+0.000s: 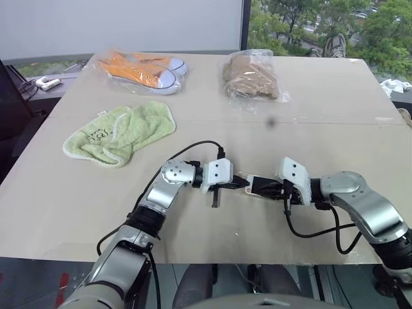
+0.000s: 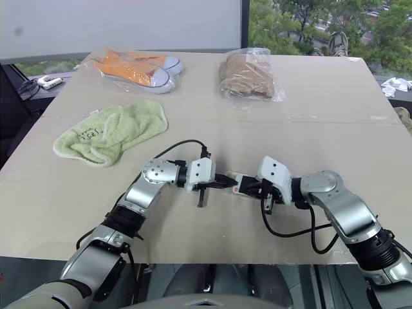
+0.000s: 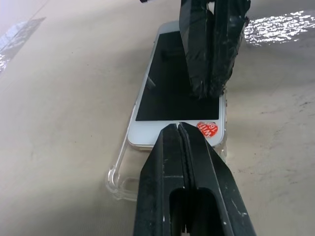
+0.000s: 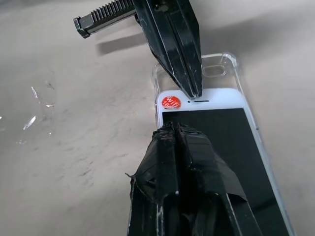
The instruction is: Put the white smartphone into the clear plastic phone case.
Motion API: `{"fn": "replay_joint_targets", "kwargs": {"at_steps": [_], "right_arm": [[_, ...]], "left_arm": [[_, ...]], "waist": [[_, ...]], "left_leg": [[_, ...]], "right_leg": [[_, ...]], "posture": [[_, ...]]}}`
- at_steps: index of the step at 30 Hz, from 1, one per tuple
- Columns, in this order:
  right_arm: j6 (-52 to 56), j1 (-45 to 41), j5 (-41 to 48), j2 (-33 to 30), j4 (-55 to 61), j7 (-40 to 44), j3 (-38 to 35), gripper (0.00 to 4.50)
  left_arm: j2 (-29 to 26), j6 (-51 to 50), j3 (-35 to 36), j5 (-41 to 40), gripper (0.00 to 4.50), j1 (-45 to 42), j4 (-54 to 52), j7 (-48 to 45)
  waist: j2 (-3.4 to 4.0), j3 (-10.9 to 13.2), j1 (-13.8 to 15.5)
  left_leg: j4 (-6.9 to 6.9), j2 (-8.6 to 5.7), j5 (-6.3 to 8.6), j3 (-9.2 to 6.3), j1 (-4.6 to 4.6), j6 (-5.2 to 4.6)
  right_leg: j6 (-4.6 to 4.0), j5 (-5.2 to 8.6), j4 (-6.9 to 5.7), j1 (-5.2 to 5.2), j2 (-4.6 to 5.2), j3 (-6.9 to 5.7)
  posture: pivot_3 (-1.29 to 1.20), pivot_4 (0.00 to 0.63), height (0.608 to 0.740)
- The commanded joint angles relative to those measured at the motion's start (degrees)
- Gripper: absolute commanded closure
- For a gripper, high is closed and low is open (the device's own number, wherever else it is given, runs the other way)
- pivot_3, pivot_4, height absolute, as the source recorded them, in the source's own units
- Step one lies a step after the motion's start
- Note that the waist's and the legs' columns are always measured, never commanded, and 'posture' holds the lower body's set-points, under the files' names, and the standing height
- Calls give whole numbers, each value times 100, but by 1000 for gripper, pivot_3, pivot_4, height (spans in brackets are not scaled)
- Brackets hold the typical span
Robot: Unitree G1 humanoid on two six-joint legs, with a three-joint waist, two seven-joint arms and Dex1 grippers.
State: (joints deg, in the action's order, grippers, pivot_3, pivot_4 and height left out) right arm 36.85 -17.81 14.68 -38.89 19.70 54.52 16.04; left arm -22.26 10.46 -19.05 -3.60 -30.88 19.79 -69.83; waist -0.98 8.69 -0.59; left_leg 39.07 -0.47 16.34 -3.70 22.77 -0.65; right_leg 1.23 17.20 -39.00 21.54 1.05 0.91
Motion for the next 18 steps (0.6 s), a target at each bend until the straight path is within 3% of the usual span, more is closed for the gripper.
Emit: {"fn": "replay_joint_targets", "kwargs": {"at_steps": [1, 6, 14, 18], "right_arm": [[-119, 36, -170, -12, -213, -59, 104, 4469], [-190, 81, -323, -45, -389, -34, 316, 4469], [12, -2, -376, -50, -589, -2, 534, 4469], [227, -180, -400, -72, -712, 95, 739, 4469]], "left_arm": [[-46, 10, 27, -24, 4500, -15, 22, -21], [-135, -521, 465, -541, 4500, -162, -351, -36], [-1217, -1238, 679, -760, 4500, -46, -1097, -638], [-1352, -1257, 720, -774, 4500, 15, -1135, -553]], "waist": [[0, -1, -1], [-2, -3, -11], [-4, -13, -33], [-4, -15, -15]], "left_leg": [[1, 0, 0, 0, 0, 0], [1, 0, 0, 0, -3, 0], [1, 4, 1, 1, -14, 0], [0, 4, 2, -1, -32, -4]], "right_leg": [[0, 0, 0, -1, 0, 0], [0, 0, -1, -2, -1, 1], [0, 0, 0, -10, -3, 3], [0, 0, 1, -26, -3, 1]], "posture": [[0, 150, 740], [0, 150, 740], [0, 150, 740], [0, 150, 740]]}}
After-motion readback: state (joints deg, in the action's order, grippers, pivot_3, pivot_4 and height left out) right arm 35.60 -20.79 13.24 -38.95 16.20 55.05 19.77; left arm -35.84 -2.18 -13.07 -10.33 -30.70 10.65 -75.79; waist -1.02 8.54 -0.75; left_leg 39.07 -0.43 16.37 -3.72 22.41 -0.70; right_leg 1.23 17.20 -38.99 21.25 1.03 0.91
